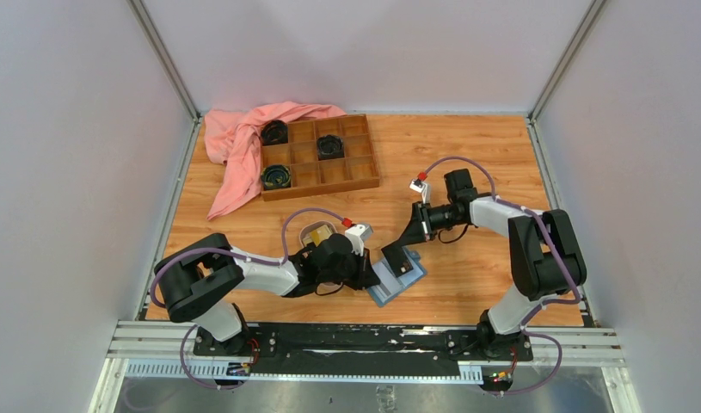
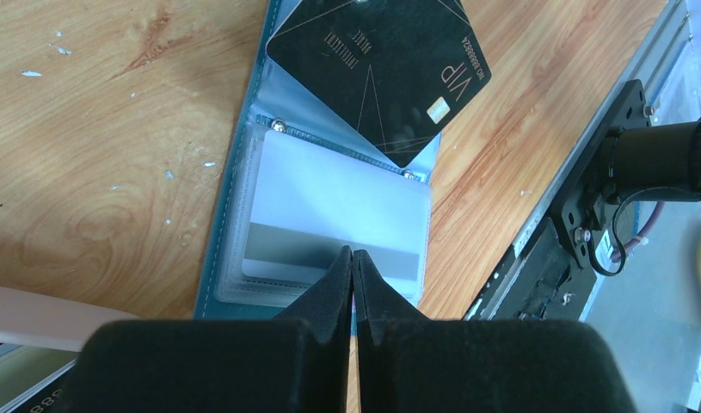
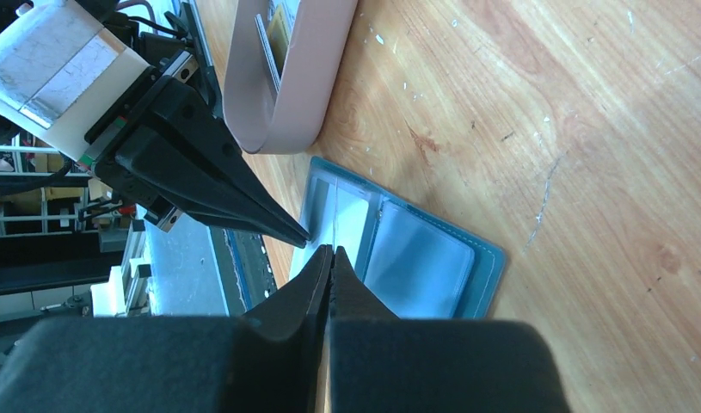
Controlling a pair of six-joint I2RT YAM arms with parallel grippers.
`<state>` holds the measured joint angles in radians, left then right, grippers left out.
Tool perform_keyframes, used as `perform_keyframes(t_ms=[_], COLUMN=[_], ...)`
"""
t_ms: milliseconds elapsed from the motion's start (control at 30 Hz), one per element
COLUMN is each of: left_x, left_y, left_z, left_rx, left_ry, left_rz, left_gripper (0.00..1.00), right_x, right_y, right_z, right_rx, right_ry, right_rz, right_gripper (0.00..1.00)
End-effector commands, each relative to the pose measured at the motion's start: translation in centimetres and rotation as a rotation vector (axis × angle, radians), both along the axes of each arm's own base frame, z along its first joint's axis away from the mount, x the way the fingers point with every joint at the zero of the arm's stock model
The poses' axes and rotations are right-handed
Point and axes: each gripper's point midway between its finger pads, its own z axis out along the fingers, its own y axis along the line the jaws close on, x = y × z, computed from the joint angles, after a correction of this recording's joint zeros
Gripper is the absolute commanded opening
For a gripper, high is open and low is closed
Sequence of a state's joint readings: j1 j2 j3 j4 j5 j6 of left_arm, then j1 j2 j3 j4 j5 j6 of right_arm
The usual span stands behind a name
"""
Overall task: Put the credit cards into the card holder
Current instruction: Insert the credit card into the card holder.
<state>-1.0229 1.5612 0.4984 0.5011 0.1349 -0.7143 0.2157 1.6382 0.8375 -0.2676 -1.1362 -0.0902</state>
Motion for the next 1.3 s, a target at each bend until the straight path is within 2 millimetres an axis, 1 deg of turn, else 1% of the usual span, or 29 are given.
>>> perform_keyframes(t_ms=[0,233,533,900,1100,1267], left_x=[-0.4,-0.3,-0.3,-0.3,-0.3,-0.3], left_y=[1.7,1.8,1.7,1.8,1.9,1.9], left_z=[-2.3,-2.3,-2.3,-2.2,-2.3,-2.3], left_rx=[0.108,0.108,0.110,0.108,0.110,0.110], left_ry=[0.015,0.013,0.011,0.010,0.012,0.012], left_rz=[0.013,0.018,0.015,0.018,0.020,0.020], left_gripper=[0.00,0.00,0.00,0.00,0.00,0.00], right_x=[-0.5,-0.8,-0.7,-1.2,-1.8,-2.5], right_y=[-0.1,0.1,-0.3,-0.2,0.1,0.0], right_z=[-0.1,-1.5,-2.2,-2.3,-2.6,-3.1], right_rx=[0.020,-0.008,-0.045,-0.042,-0.037,-0.046], right_ry=[0.031,0.062,0.056,0.059,0.081,0.103], right_rz=[-0.006,-0.001,-0.012,-0.004,0.004,0.005], right_gripper=[0.00,0.00,0.00,0.00,0.00,0.00])
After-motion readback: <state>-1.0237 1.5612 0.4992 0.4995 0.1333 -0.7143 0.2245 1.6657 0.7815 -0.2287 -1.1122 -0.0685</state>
